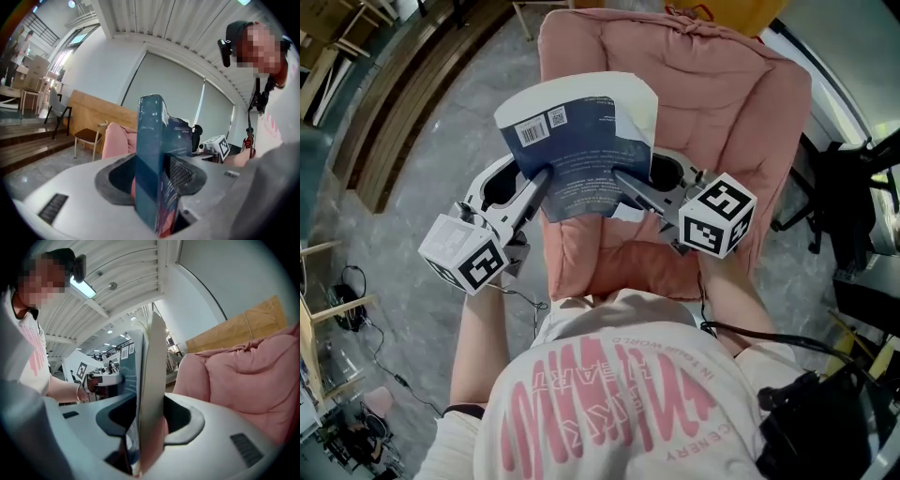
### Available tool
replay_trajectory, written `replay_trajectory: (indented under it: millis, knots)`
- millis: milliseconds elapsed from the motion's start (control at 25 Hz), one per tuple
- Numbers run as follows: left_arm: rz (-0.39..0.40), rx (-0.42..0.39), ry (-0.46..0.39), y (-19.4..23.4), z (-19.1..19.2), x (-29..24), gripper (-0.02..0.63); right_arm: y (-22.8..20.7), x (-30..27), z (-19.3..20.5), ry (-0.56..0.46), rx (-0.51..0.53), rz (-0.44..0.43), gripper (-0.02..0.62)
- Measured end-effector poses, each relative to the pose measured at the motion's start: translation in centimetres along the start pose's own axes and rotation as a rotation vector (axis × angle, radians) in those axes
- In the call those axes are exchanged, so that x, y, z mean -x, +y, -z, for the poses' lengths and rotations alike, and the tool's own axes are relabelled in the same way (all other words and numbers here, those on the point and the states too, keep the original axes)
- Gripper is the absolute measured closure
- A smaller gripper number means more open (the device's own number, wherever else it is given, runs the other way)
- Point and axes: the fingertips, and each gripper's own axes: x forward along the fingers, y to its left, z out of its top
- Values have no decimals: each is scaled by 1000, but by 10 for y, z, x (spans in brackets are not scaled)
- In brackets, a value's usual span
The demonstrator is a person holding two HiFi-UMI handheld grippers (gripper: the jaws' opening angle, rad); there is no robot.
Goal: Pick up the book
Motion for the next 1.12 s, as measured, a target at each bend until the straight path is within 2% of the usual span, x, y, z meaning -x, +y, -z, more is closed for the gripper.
replay_trajectory:
  millis: [200,560,920,1120]
  knots:
    - [9,-87,-45,-41,-38,16,403,28,31,-31,-40,45,-24,419]
    - [-9,-230,-133,-81,-75,19,403,35,60,-65,-143,114,-84,419]
    - [61,-371,-264,-130,-120,95,405,121,86,-108,-244,260,-75,420]
    - [119,-458,-323,-151,-139,122,405,153,97,-119,-323,286,-61,420]
